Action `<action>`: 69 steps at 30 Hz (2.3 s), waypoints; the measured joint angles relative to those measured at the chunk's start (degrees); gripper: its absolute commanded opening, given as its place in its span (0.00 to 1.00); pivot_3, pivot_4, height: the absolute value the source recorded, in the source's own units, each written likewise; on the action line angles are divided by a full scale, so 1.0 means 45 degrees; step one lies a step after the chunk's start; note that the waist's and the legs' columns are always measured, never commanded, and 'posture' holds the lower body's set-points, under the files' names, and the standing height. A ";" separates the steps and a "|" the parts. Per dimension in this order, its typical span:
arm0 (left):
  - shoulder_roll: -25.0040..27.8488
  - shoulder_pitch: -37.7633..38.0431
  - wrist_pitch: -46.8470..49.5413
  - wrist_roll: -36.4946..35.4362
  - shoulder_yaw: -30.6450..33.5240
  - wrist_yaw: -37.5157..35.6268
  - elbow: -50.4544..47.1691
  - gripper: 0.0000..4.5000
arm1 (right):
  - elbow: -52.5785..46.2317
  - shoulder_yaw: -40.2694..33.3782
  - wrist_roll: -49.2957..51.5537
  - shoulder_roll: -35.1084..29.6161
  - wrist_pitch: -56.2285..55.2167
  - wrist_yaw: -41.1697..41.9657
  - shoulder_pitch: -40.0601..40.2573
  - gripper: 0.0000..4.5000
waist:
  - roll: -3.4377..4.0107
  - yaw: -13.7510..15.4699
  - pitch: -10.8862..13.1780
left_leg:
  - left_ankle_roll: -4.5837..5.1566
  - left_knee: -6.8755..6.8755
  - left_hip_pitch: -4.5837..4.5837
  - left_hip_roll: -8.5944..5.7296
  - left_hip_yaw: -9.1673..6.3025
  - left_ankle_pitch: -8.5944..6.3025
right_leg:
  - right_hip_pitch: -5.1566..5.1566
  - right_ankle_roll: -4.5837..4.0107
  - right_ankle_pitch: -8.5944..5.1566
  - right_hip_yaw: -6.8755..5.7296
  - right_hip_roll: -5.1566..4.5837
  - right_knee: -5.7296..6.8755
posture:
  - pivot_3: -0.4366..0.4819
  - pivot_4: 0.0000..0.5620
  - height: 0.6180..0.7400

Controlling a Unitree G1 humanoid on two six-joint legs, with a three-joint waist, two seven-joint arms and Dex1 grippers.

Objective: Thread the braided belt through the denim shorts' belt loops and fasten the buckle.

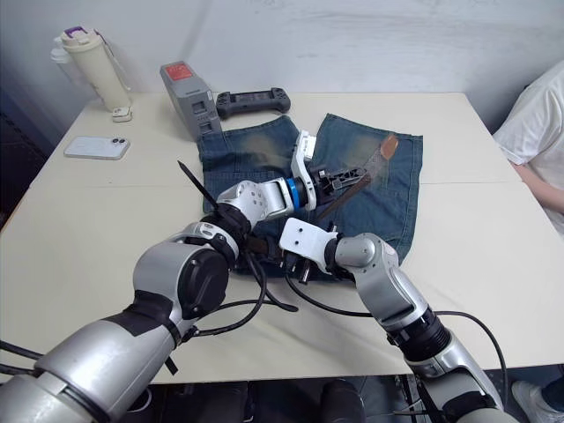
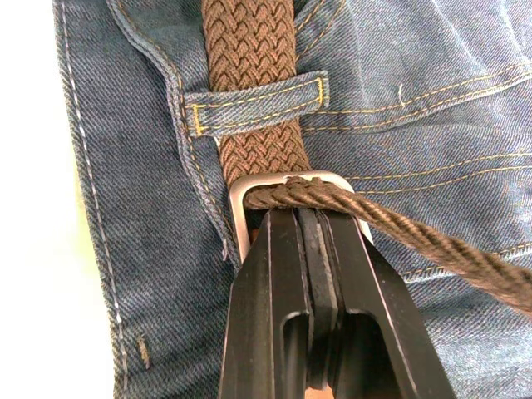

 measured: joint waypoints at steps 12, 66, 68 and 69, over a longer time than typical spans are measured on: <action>-0.0198 -0.0588 -0.0350 0.0007 0.0768 0.0442 0.0119 0.00 | 0.0021 0.0000 -0.0085 0.0006 -0.0083 0.0289 -0.0069 0.01 | 0.0004 0.0009 -0.0005 | -0.0003 -0.0003 -0.0001 0.0000 0.0003 -0.0006 | 0.0000 0.0004 -0.0002 0.0000 0.0001 -0.0010 | 0.48 0.27 1.00; 0.3277 0.4812 0.8185 -0.2065 -0.1742 -0.1552 -0.9712 0.00 | -0.2724 -0.2557 0.4535 -0.1189 0.3944 0.0075 0.1143 0.82 | 0.0011 0.0320 0.0029 | -0.0023 0.0010 -0.0097 0.0067 0.0127 -0.0041 | -0.0192 0.0008 -0.0005 0.0185 0.0074 0.0025 | 0.48 0.27 1.00; 0.3379 0.4998 0.8047 -0.2060 -0.2038 -0.1636 -0.9968 0.00 | -0.3134 -0.3018 0.4865 -0.1599 0.4380 -0.0033 0.1228 0.82 | 0.0011 0.0333 0.0035 | -0.0023 0.0025 -0.0134 0.0066 0.0134 -0.0041 | -0.0234 0.0007 -0.0004 0.0193 0.0074 0.0039 | 0.48 0.27 1.00; 0.3403 0.5034 0.7995 -0.2058 -0.2151 -0.1671 -1.0016 0.00 | -0.3329 -0.3244 0.4993 -0.1836 0.4535 -0.0071 0.1280 0.82 | 0.0012 0.0340 0.0037 | -0.0023 0.0030 -0.0145 0.0066 0.0134 -0.0041 | -0.0246 0.0007 -0.0004 0.0193 0.0074 0.0045 | 0.48 0.27 1.00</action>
